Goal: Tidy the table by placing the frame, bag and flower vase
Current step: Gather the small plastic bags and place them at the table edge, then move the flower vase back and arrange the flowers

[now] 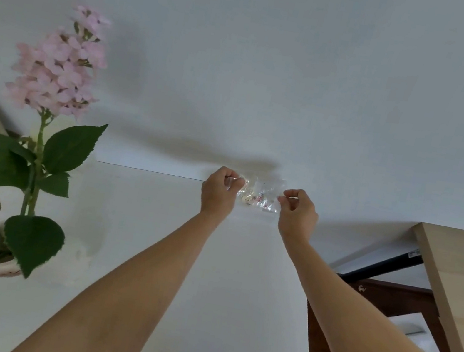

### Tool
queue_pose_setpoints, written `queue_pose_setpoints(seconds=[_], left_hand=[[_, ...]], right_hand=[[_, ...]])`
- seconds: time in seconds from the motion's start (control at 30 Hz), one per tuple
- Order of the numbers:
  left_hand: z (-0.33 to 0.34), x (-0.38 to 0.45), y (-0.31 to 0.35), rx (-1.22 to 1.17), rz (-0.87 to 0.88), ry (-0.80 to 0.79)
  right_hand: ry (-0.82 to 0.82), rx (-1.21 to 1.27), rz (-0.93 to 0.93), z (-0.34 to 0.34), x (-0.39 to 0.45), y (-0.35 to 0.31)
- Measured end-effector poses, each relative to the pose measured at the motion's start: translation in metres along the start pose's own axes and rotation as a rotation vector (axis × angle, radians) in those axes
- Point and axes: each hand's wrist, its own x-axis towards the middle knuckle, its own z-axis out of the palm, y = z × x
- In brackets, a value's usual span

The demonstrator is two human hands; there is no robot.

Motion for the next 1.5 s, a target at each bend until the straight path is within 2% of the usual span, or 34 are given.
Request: queue_pose_setpoints(seconds=[0.13, 0.3, 0.6, 0.7, 0.8, 0.97, 1.07, 1.17, 1.37, 1.5], left_hand=[[0.014, 0.006, -0.008, 0.044, -0.022, -0.021], [0.018, 0.003, -0.027, 0.139, -0.045, -0.078], [0.018, -0.011, -0.036, 0.185, -0.11, -0.321], [0.008, -0.013, -0.027, 0.196, -0.132, -0.343], [-0.007, -0.025, -0.018, 0.185, -0.131, -0.273], [-0.039, -0.066, -0.012, 0.089, -0.163, -0.068], [-0.059, -0.097, -0.019, 0.049, -0.21, 0.038], [-0.085, -0.129, -0.035, 0.034, -0.289, 0.167], [-0.145, -0.169, -0.072, -0.143, -0.481, 0.501], [-0.181, -0.176, -0.093, -0.209, -0.49, 0.634]], right_hand=[[-0.025, -0.039, -0.03, 0.006, -0.001, 0.012], [-0.051, -0.188, -0.193, 0.014, -0.008, 0.029], [-0.186, -0.227, -0.108, 0.019, -0.017, 0.037], [-0.261, -0.286, -0.116, 0.008, -0.016, 0.033], [-0.261, -0.283, -0.147, -0.002, -0.022, 0.025], [-0.156, -0.253, -0.26, -0.01, -0.043, 0.005], [-0.153, -0.223, -0.326, -0.006, -0.059, -0.003], [-0.221, -0.186, -0.415, 0.005, -0.083, -0.012], [-0.403, -0.195, -0.441, 0.038, -0.137, -0.021], [-0.533, -0.232, -0.45, 0.062, -0.178, -0.032]])
